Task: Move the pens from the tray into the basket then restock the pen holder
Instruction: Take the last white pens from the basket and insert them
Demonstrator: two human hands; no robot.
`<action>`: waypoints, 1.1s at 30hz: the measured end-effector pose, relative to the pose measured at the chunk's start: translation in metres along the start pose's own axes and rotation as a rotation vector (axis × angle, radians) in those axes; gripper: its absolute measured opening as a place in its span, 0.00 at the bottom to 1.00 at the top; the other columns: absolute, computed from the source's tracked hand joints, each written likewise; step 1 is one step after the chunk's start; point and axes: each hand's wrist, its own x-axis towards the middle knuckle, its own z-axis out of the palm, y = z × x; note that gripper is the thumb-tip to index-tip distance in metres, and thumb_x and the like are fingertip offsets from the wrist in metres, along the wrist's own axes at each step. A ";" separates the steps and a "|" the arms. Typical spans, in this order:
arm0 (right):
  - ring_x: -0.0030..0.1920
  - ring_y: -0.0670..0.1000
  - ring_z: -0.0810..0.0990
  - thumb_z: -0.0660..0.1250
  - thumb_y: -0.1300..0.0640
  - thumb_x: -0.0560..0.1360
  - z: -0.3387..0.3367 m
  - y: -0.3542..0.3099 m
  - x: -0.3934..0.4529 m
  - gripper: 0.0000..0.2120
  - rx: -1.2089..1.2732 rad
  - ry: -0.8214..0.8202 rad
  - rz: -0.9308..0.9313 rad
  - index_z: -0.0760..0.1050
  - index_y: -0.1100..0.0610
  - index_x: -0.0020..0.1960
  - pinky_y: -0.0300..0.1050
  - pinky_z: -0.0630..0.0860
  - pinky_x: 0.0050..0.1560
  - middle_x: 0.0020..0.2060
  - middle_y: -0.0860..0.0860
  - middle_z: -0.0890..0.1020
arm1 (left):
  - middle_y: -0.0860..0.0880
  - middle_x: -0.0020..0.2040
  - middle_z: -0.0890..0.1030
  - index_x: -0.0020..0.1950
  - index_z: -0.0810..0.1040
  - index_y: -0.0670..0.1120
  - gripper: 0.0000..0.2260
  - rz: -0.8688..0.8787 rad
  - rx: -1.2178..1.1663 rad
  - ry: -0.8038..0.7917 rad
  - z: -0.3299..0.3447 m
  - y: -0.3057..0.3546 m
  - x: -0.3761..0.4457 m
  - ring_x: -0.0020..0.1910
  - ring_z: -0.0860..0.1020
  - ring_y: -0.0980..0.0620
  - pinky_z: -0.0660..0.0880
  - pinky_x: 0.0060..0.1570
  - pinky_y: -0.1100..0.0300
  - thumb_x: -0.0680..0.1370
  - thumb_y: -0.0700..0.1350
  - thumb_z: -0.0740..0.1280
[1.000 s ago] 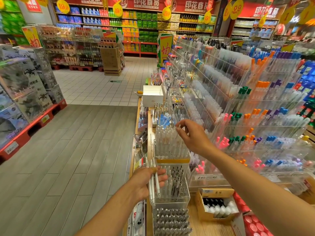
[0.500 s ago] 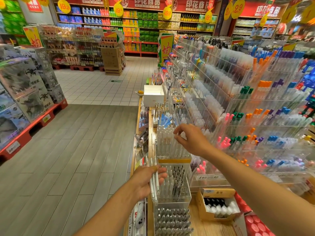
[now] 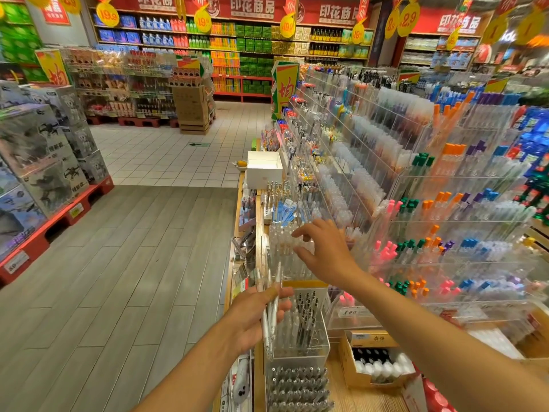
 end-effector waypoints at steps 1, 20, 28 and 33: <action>0.47 0.43 0.73 0.68 0.53 0.76 0.001 -0.003 -0.005 0.08 0.172 0.024 0.061 0.77 0.49 0.55 0.37 0.68 0.50 0.44 0.44 0.76 | 0.39 0.48 0.86 0.55 0.81 0.33 0.11 0.017 -0.013 -0.016 0.001 0.001 -0.001 0.34 0.82 0.50 0.80 0.30 0.61 0.80 0.41 0.67; 0.39 0.48 0.77 0.62 0.63 0.79 -0.010 -0.005 -0.016 0.10 1.321 -0.543 0.406 0.76 0.61 0.59 0.43 0.74 0.46 0.39 0.51 0.78 | 0.41 0.42 0.82 0.57 0.80 0.36 0.14 0.077 -0.132 -0.276 0.002 0.001 -0.011 0.34 0.81 0.49 0.80 0.31 0.61 0.75 0.43 0.70; 0.36 0.48 0.79 0.62 0.62 0.80 -0.017 -0.004 0.000 0.04 1.063 -0.211 0.359 0.74 0.63 0.52 0.40 0.76 0.38 0.41 0.56 0.79 | 0.38 0.42 0.81 0.61 0.76 0.35 0.16 0.030 -0.245 -0.209 -0.001 -0.003 -0.010 0.34 0.80 0.47 0.81 0.31 0.58 0.75 0.41 0.67; 0.35 0.46 0.77 0.59 0.58 0.82 -0.026 -0.003 0.012 0.03 0.670 -0.004 0.201 0.70 0.54 0.50 0.42 0.76 0.39 0.38 0.52 0.78 | 0.40 0.38 0.82 0.53 0.77 0.37 0.08 0.006 -0.257 -0.066 -0.004 -0.006 -0.005 0.29 0.80 0.48 0.80 0.27 0.59 0.83 0.40 0.61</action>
